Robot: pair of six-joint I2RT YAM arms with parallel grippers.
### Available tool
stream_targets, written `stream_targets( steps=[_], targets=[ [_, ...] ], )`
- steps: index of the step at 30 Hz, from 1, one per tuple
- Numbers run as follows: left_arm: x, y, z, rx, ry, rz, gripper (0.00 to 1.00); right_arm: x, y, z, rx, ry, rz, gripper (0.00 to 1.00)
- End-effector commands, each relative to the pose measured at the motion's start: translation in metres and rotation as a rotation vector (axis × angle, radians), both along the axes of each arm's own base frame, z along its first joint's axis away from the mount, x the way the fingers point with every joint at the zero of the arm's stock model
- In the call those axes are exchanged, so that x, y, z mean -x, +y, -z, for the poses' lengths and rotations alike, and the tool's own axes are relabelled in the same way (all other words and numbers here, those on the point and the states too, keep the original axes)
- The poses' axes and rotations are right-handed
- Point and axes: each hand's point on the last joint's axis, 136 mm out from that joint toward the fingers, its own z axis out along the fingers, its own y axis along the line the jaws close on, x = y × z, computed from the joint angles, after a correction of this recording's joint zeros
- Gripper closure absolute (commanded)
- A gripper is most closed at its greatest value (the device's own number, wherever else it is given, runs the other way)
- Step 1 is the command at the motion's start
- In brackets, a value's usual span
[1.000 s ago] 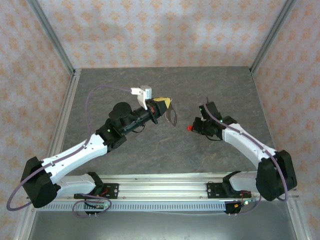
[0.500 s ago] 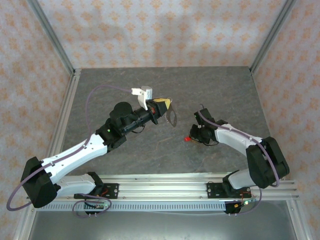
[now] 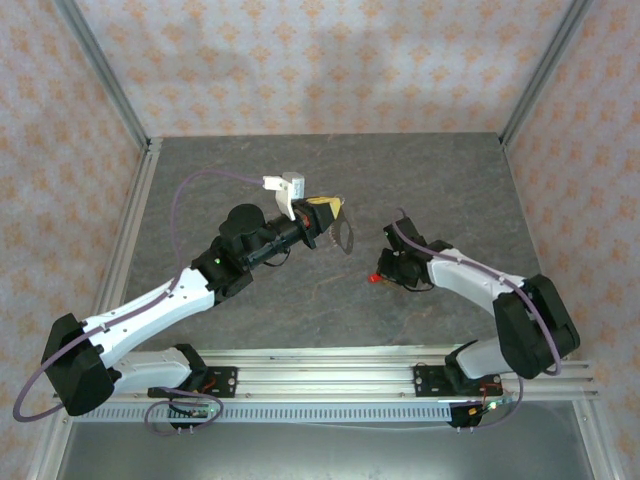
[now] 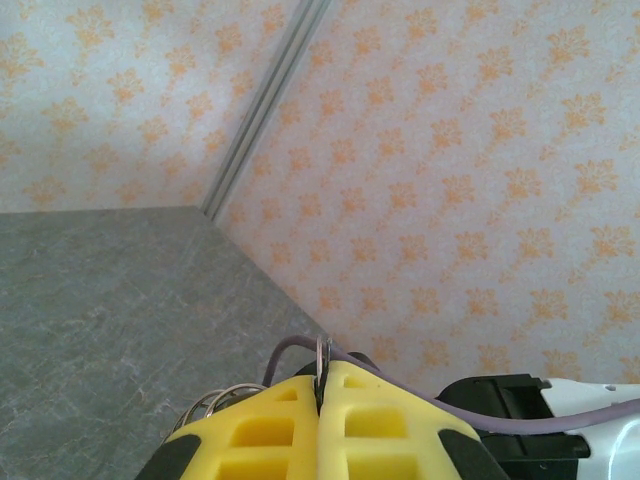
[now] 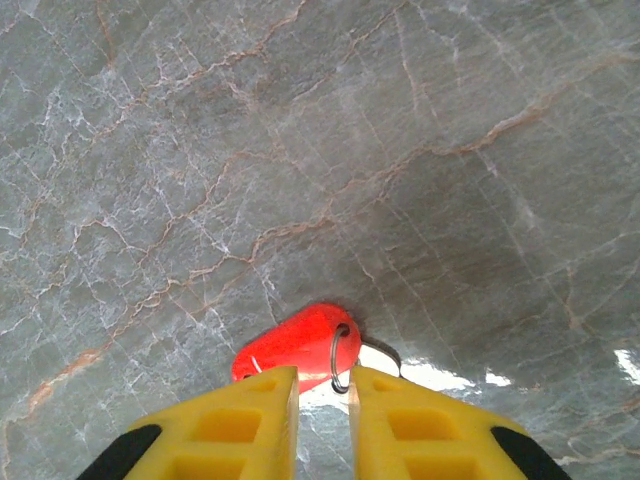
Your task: Put the keys on the keyring
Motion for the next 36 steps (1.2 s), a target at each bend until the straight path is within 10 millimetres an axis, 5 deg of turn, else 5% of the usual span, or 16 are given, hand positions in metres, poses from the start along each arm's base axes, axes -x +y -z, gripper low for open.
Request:
stream_targets(
  steps=[1, 23, 28, 36],
  targets=[
    [0.004, 0.006, -0.017, 0.027, -0.06, -0.007, 1.0, -0.008, -0.004, 0.0, 0.055, -0.009, 0.011, 0.8],
    [0.001, 0.003, -0.014, 0.028, -0.055, -0.008, 1.0, -0.012, -0.005, 0.014, 0.105, 0.011, -0.012, 0.86],
    [0.0, 0.002, -0.014, 0.028, -0.052, -0.007, 1.0, -0.012, -0.005, 0.013, 0.102, 0.01, -0.014, 0.96],
    [0.001, 0.003, -0.015, 0.028, -0.053, -0.005, 1.0, -0.016, -0.006, -0.016, 0.095, -0.051, -0.022, 1.0]
  ],
)
